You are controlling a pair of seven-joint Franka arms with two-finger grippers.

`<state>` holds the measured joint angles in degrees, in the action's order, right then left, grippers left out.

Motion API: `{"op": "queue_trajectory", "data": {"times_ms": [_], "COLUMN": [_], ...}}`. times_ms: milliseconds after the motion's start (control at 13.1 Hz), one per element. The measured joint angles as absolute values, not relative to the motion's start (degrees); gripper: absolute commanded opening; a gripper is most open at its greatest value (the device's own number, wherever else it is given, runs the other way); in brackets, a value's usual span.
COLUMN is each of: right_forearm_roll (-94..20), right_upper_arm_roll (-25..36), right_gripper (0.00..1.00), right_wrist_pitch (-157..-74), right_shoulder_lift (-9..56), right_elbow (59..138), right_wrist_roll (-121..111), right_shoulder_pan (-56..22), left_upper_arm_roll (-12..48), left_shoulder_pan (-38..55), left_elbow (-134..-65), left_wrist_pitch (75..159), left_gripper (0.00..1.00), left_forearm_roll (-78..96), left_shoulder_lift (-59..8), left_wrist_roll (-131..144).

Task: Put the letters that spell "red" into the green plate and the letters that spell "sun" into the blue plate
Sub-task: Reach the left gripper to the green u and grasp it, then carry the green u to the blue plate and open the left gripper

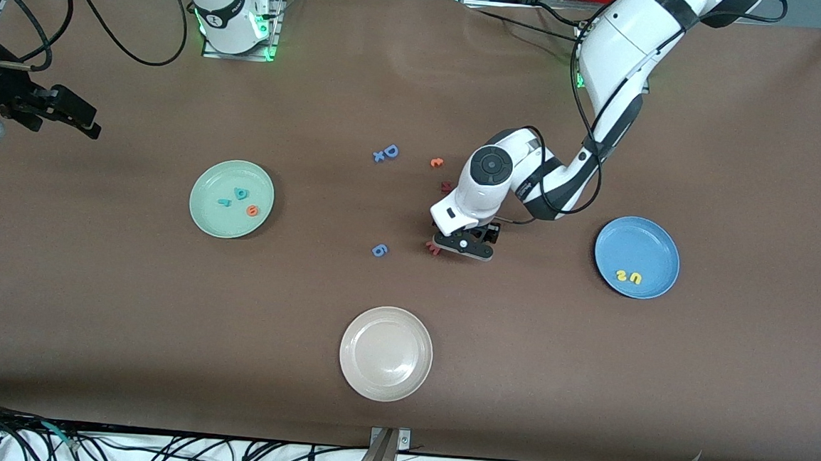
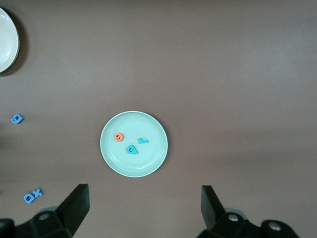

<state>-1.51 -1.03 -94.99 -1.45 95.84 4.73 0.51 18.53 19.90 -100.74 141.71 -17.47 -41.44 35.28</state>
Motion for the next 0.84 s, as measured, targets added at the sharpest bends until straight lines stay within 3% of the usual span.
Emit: {"op": "queue_trajectory", "data": {"times_ms": [381,838], "right_forearm_roll": [-1.51,-1.51], "right_upper_arm_roll": [-1.07,-1.08], "right_gripper": [1.00,1.00], "right_wrist_pitch": [-94.99,-94.99], "right_shoulder_lift": [-1.45,-1.45], "right_elbow": [95.84,95.84], "right_wrist_roll": [4.73,4.73], "right_shoulder_pan": [0.51,0.51], "left_upper_arm_roll": [18.35,18.17], "left_shoulder_pan": [20.43,20.43], "left_elbow": [-99.84,-99.82], "left_wrist_pitch": [141.72,141.71], "left_gripper": [0.51,0.34], "left_forearm_roll": [-17.47,-17.47], "left_shoulder_lift": [-42.02,-42.05], "left_wrist_roll": [35.51,35.52]}}
